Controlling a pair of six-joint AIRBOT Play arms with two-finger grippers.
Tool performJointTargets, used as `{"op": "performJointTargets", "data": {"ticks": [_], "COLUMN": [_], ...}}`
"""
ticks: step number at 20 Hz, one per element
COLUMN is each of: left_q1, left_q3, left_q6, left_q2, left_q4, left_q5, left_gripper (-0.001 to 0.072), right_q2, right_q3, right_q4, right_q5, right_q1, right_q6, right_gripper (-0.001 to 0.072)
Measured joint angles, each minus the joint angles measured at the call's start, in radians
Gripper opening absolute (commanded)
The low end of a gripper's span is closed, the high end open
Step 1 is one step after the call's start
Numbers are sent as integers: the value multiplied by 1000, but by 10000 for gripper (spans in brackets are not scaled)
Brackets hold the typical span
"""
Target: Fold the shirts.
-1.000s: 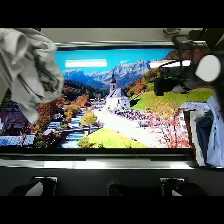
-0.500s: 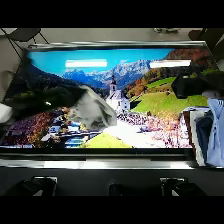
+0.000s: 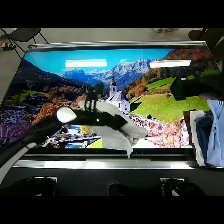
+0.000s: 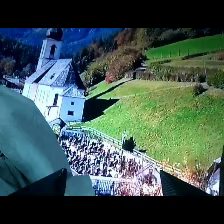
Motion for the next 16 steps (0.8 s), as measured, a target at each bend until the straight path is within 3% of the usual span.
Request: {"op": "performJointTargets", "data": {"ticks": [2, 3, 9, 16], "left_q1": [126, 198, 575, 636], "left_q3": [73, 103, 118, 72], "left_q6": [-35, -63, -237, -290], "left_q2": [-1, -2, -62, -269], "left_q4": [71, 113, 290, 234], "left_q5": [-61, -88, -231, -196], "left_gripper": [699, 655, 670, 674], "right_q2": [-41, -62, -158, -198], "right_q3": [-18, -37, -282, -438], "right_q4": [24, 45, 200, 249], "right_q5": [63, 89, 61, 18], "right_q1": [0, 0, 0, 0], "right_q6": [10, 13, 13, 2], "right_gripper": [671, 671, 671, 671]}}
